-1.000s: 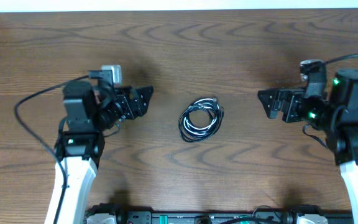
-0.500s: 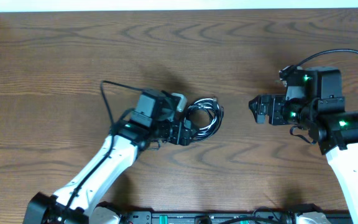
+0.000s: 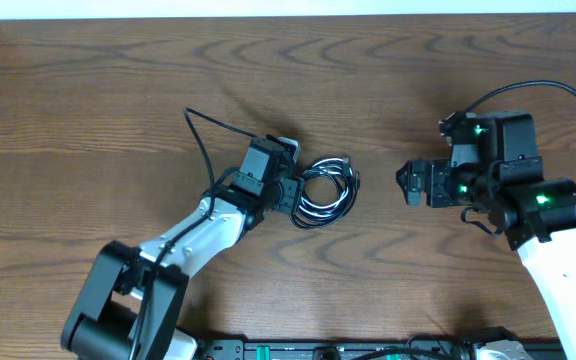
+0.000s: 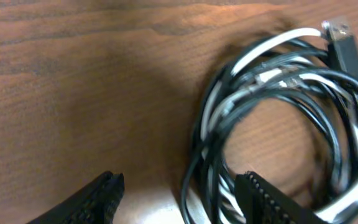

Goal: Untangle cables
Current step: 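Move the left gripper to the cable coil and grasp its left side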

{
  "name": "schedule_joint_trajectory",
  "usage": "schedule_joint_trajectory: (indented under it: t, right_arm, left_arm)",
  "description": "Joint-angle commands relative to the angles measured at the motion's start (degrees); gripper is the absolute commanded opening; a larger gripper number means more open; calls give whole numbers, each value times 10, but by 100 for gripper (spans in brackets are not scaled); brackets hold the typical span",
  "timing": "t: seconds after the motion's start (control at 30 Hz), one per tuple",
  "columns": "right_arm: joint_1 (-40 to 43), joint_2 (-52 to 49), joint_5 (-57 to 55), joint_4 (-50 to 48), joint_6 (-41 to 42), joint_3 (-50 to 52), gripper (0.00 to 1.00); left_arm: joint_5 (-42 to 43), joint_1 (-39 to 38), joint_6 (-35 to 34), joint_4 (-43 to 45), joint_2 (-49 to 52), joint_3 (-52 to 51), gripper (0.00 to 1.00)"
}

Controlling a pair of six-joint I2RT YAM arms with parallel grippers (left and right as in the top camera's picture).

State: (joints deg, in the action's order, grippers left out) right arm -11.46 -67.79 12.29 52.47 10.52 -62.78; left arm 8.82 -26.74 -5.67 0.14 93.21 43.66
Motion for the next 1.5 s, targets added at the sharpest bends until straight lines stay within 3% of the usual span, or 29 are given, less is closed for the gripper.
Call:
schedule_joint_trajectory:
  t: [0.0,0.13,0.2,0.3,0.37,0.43,0.77,0.93,1.1,1.3,1.37,1.47]
  right_arm:
    - [-16,-9,-4,-1,6,-6,99]
    - [-31,-25,-4,-5,6,-5,91]
    - [-37,-35,-4,-4,6,-5,89]
    - [-45,-52,-4,-4,7,-5,91]
    - [-52,-63,-4,-5,7,-5,92]
    - [-59,-73,-4,-9,11,-5,93]
    - [-87,-90,-4,-24,19,-5,94]
    - [-93,-90,-4,-24,24,-5,95]
    - [-93,-90,-4,-23,26,-5,95]
    - [-93,-90,-5,-24,26,-5,96]
    - [-93,-90,-17,-23,26,-5,91]
    - [-93,-90,-19,-24,26,-5,72]
  left_arm:
    - [-20,0,12,16,10,8,55]
    - [-20,0,16,35,11,8,33]
    - [-20,0,21,43,11,8,29]
    - [-20,0,20,45,11,8,31]
    - [-17,-1,20,41,11,7,43]
    - [-13,-4,21,35,11,7,47]
    - [-3,-25,35,32,13,3,51]
    - [-3,-33,38,32,33,1,27]
    - [-3,-33,38,37,81,1,26]
    - [-3,-33,37,39,102,1,33]
    - [-2,-33,37,54,99,1,7]
    - [34,-33,35,70,86,1,7]
